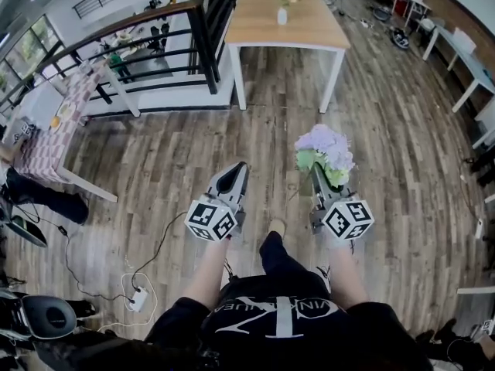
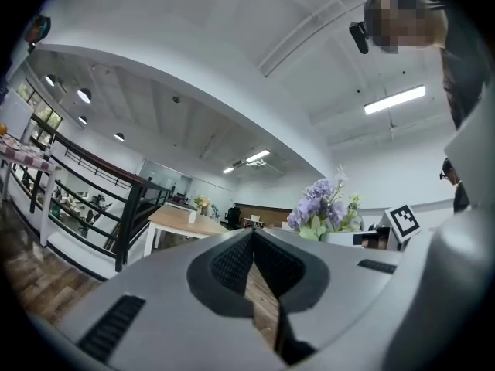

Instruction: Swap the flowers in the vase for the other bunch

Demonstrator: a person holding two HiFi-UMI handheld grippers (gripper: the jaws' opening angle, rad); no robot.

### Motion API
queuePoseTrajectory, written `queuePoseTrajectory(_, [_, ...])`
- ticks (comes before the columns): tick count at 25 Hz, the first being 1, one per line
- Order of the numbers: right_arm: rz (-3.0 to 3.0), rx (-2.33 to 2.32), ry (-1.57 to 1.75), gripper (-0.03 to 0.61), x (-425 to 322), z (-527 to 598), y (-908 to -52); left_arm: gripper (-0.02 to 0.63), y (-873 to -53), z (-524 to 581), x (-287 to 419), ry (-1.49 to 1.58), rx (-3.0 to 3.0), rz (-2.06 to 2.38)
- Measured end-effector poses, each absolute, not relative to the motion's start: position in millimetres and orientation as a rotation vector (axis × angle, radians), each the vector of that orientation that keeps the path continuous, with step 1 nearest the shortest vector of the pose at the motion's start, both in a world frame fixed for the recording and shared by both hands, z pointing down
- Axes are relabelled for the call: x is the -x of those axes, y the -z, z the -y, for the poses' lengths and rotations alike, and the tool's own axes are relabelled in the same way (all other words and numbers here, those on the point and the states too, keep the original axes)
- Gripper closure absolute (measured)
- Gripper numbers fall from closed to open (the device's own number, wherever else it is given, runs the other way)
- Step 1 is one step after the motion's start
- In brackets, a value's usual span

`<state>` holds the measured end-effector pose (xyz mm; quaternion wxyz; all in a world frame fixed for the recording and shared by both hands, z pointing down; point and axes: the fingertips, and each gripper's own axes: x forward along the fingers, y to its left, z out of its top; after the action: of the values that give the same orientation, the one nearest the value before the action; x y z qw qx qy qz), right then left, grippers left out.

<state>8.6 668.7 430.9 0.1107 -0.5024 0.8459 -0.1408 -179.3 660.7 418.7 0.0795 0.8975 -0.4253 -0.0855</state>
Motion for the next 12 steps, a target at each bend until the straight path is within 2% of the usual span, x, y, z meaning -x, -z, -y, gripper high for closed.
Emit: queuePoseTrajectory(12, [-2.490,1.460,0.469,0.518,-23.1,-527.8,-431.9,0.603,-414.4,-515.5,152.0,0.205,-2.685,1.248])
